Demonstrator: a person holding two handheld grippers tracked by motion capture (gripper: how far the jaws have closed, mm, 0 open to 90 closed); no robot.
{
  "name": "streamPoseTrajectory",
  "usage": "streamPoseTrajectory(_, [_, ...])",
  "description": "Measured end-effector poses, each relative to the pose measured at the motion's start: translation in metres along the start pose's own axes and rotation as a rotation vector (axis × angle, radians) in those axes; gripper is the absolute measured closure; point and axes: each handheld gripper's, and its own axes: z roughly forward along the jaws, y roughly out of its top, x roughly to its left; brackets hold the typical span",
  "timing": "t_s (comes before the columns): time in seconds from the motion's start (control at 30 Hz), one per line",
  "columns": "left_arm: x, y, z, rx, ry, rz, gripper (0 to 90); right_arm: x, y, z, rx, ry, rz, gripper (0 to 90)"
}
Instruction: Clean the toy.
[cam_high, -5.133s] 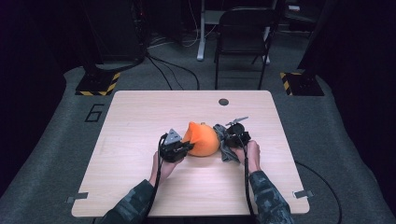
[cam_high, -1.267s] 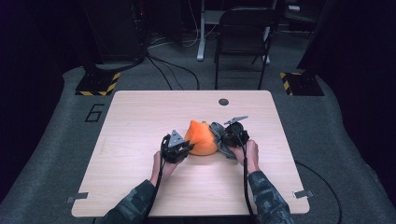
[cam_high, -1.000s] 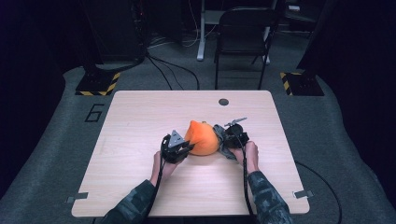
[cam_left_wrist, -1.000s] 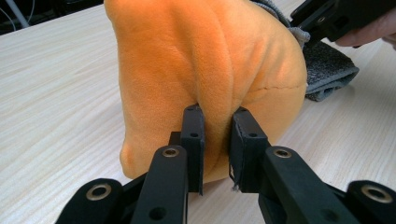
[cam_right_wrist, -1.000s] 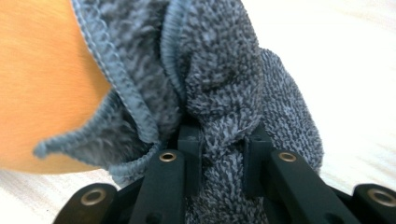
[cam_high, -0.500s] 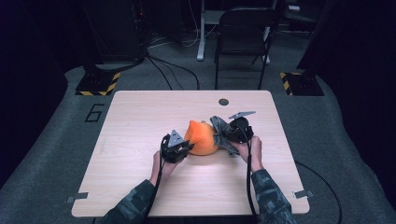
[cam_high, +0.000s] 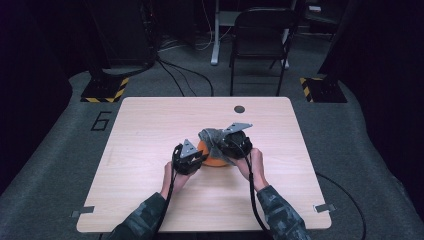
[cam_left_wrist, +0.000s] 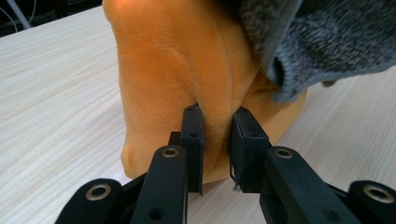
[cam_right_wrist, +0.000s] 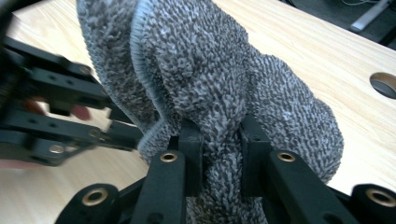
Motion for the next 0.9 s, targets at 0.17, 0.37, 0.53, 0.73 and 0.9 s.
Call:
streamPoseTrajectory(0.17, [0.000, 0.000, 0.000, 0.001, -0.003, 0.009, 76.6, -0.003, -0.002, 0.001, 0.025, -0.045, -0.017, 75.1])
streamPoseTrajectory(0.37, [0.000, 0.000, 0.000, 0.000, -0.010, -0.001, 76.5, -0.014, -0.007, 0.000, 0.050, -0.070, 0.000, 75.1])
streamPoseTrajectory(0.53, [0.000, 0.000, 0.000, -0.002, -0.008, 0.004, 76.4, -0.029, -0.015, 0.003, 0.069, -0.082, 0.035, 75.0])
streamPoseTrajectory(0.73, [0.000, 0.000, 0.000, -0.007, -0.006, -0.001, 76.4, -0.048, -0.028, 0.011, 0.102, -0.100, 0.087, 75.0])
streamPoseTrajectory(0.9, [0.001, 0.000, 0.000, -0.002, -0.009, 0.001, 76.4, -0.060, -0.040, 0.020, 0.130, -0.092, 0.148, 75.0])
